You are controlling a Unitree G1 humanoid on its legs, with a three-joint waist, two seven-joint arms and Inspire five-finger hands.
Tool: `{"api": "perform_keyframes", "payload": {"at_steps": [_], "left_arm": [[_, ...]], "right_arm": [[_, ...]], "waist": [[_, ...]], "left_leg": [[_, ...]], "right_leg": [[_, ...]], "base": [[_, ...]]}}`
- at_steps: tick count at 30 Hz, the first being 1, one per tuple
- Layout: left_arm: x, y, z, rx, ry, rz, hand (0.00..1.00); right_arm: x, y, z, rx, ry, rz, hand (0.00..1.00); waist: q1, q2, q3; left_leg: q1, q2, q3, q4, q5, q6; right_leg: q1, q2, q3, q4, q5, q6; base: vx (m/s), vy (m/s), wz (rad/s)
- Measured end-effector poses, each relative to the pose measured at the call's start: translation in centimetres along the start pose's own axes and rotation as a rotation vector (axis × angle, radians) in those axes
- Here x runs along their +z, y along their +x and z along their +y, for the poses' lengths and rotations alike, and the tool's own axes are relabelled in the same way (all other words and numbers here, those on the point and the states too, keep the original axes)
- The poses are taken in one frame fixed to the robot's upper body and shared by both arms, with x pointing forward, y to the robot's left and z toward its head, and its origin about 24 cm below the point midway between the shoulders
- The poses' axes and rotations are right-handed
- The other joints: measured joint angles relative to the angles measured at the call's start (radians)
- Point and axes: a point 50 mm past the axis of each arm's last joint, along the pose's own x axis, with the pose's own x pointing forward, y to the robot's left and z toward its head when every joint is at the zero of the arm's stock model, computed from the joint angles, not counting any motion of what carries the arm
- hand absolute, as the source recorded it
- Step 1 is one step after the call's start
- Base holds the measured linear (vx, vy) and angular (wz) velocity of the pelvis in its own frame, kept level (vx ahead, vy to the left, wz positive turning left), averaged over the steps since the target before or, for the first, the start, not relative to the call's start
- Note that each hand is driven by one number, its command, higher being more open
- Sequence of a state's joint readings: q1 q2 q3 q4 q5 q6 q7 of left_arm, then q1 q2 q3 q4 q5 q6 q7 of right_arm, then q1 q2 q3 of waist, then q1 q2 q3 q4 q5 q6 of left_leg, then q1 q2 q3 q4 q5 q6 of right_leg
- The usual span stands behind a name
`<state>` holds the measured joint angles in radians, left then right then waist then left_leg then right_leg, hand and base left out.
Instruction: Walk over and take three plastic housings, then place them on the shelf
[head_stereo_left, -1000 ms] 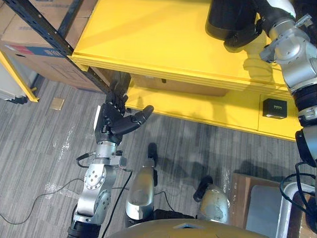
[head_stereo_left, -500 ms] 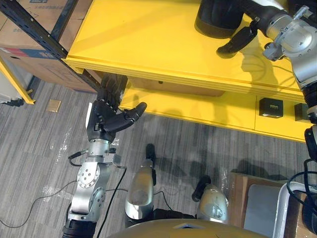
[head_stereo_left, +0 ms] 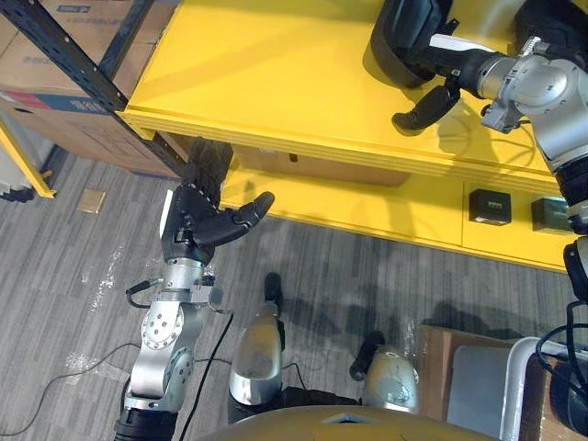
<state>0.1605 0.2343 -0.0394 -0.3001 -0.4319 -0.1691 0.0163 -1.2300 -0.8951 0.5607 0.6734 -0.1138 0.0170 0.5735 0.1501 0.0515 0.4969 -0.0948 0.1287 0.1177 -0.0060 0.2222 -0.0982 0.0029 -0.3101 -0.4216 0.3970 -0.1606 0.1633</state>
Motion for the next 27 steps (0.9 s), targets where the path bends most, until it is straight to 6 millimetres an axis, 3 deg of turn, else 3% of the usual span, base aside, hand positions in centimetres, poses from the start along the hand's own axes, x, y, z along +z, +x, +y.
{"api": "perform_keyframes", "payload": {"at_steps": [14,23,27], "left_arm": [[0.4,-0.1,0.1,-0.017,0.020,0.005,1.00],[0.4,-0.1,0.1,-0.029,0.025,0.004,1.00],[0.5,-0.1,0.2,-0.043,0.039,0.007,1.00]], "right_arm": [[-0.2,0.5,2.1,0.122,-0.049,-0.006,1.00],[-0.2,0.7,2.8,0.155,-0.087,-0.006,1.00],[0.3,0.8,2.6,0.058,-0.189,-0.039,1.00]], "waist": [[0.011,-0.065,-0.042],[0.013,-0.066,-0.061],[0.013,-0.066,-0.061]], "left_leg": [[0.001,-0.003,0.000,-0.009,0.002,0.001],[0.007,0.003,0.009,-0.016,0.002,0.000],[0.008,0.004,0.012,-0.018,-0.002,-0.004]], "right_leg": [[0.006,0.002,-0.003,-0.022,0.006,0.004],[0.019,0.015,0.000,-0.058,0.027,0.005],[0.021,0.018,0.001,-0.069,0.031,0.006]], "base": [[0.00,0.000,0.00],[0.00,-0.008,-0.02],[0.00,0.000,0.00]]}}
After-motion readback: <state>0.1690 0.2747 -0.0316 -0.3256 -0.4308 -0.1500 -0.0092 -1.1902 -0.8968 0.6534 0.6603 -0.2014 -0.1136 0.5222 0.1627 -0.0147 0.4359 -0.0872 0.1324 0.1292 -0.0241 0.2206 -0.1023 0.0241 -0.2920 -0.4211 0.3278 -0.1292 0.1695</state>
